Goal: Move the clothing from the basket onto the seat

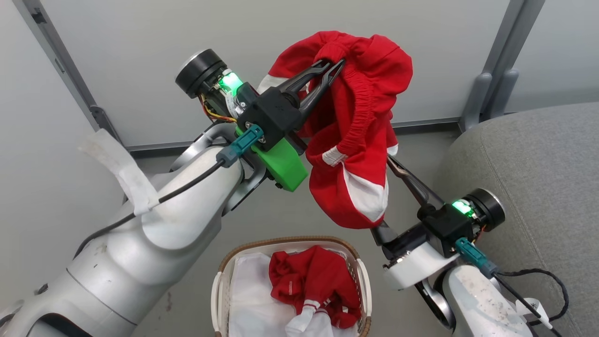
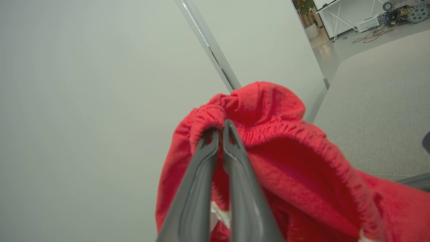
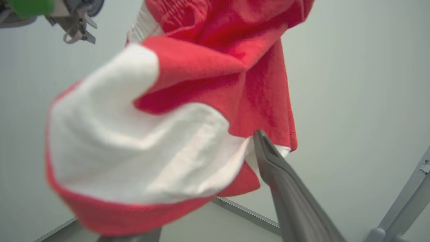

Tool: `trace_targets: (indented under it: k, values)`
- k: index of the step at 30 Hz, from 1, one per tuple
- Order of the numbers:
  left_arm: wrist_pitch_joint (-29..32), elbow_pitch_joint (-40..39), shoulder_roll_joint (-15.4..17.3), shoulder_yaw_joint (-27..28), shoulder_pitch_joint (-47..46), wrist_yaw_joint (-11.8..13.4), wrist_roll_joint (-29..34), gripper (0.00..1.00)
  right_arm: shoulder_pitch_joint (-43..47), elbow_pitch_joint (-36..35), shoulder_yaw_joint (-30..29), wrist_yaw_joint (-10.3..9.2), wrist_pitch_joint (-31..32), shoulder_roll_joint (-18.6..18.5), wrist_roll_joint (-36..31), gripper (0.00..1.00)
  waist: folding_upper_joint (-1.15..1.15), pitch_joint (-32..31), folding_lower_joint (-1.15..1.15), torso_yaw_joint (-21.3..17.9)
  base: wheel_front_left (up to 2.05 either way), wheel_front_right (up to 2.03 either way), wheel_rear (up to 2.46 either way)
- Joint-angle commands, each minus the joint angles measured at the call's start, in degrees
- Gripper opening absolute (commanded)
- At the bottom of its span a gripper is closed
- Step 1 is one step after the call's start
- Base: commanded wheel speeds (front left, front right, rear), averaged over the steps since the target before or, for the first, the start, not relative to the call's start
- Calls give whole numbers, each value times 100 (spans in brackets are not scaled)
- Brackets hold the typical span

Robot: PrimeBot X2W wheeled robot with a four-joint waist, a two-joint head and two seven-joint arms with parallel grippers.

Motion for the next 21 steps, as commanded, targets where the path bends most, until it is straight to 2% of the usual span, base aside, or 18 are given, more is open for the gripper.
trace_targets:
  k: [1, 5, 6, 7, 8, 9, 10, 21]
  values:
    - [-44, -8, -28, -28, -27, -13, -28, 0, -93, -57, -46, -4, -2, -23, -37, 100, 0, -7, 0, 13, 0, 0, 0]
    - [-67, -23, -31, -86, 61, -13, -78, 0, -202, -26, 6, -4, -2, -21, -83, 100, 0, -18, 0, 36, 0, 0, 0]
    - [-71, -24, -31, -95, 80, -13, -90, 0, -235, 44, 43, -4, -2, -22, -82, 95, 0, -21, 0, 42, 0, 0, 0]
    - [-79, -21, -31, -104, 100, -13, -102, 0, -271, 88, 59, -4, -3, -23, -79, 53, 0, -22, 0, 46, 0, 0, 0]
    - [-88, -18, -30, -112, 124, -13, -121, 0, -311, 170, 86, -4, -2, -23, -72, 32, 0, -26, 0, 53, 0, 0, 0]
    - [-95, -11, -26, -109, 145, -13, -140, 0, -348, 222, 94, -4, -2, -23, -53, 18, 0, -29, 0, 59, 0, 0, 0]
    - [-103, -5, -21, -104, 161, -13, -159, 0, -362, 276, 103, -4, -2, -23, -45, 0, 0, -31, 0, 64, 0, 0, 0]
    - [-154, 71, 42, 59, 578, 100, -314, 0, -324, 339, -71, -4, -2, -23, 21, 0, 0, -4, 0, 53, 0, 0, 0]
